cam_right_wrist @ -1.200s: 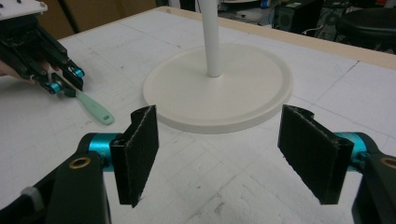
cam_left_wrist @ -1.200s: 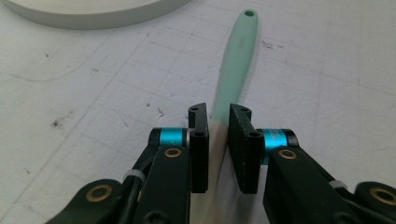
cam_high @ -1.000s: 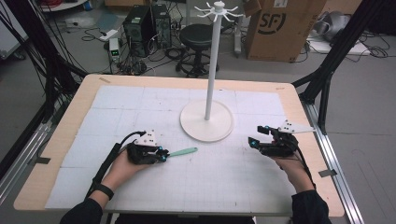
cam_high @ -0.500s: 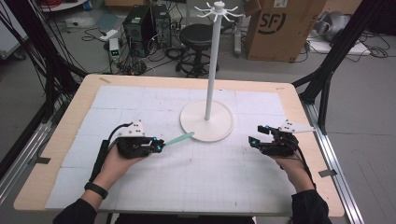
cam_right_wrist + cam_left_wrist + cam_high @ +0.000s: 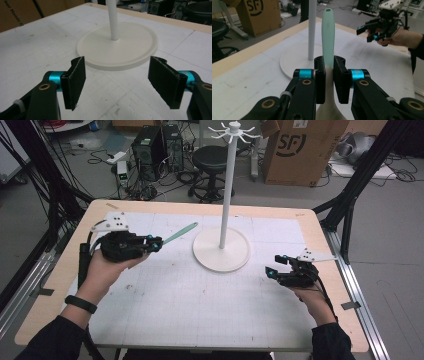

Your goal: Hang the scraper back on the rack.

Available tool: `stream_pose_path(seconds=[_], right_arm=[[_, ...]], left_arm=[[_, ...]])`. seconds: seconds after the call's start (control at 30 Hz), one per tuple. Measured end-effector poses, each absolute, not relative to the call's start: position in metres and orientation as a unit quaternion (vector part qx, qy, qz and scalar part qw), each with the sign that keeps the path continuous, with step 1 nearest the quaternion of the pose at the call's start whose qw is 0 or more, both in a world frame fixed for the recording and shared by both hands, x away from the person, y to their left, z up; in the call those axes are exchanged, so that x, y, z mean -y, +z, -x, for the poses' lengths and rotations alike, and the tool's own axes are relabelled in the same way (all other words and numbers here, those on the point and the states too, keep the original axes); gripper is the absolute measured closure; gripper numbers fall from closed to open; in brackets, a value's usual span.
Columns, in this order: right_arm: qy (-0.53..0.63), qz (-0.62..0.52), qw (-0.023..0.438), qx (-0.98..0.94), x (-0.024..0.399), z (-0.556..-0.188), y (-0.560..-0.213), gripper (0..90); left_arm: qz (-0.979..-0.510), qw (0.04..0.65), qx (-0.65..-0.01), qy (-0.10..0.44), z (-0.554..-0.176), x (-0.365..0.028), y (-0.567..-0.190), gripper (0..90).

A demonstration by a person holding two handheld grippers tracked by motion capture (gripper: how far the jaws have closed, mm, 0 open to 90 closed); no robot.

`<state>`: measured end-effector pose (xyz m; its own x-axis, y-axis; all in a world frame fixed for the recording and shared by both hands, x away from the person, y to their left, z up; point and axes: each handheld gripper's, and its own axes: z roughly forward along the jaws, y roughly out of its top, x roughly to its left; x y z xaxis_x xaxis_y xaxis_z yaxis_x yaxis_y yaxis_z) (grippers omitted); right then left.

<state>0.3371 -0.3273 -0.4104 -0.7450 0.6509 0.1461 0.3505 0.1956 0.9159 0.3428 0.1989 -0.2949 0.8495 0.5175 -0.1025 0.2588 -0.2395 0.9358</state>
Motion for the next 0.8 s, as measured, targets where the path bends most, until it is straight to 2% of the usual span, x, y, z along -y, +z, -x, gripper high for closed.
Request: stream_pose_path(seconds=[0.5, 0.8], right_arm=[[0.544, -0.33, 0.129, -0.761, 0.328, -0.338, -0.412, 29.6], [0.547, -0.331, 0.127, -0.758, 0.329, -0.338, -0.412, 29.5]], left_arm=[[-0.769, 0.591, -0.202, 0.138, -0.361, -0.207, -0.191, 80.8], [-0.761, 0.606, -0.185, 0.142, -0.379, -0.197, -0.152, 80.8]])
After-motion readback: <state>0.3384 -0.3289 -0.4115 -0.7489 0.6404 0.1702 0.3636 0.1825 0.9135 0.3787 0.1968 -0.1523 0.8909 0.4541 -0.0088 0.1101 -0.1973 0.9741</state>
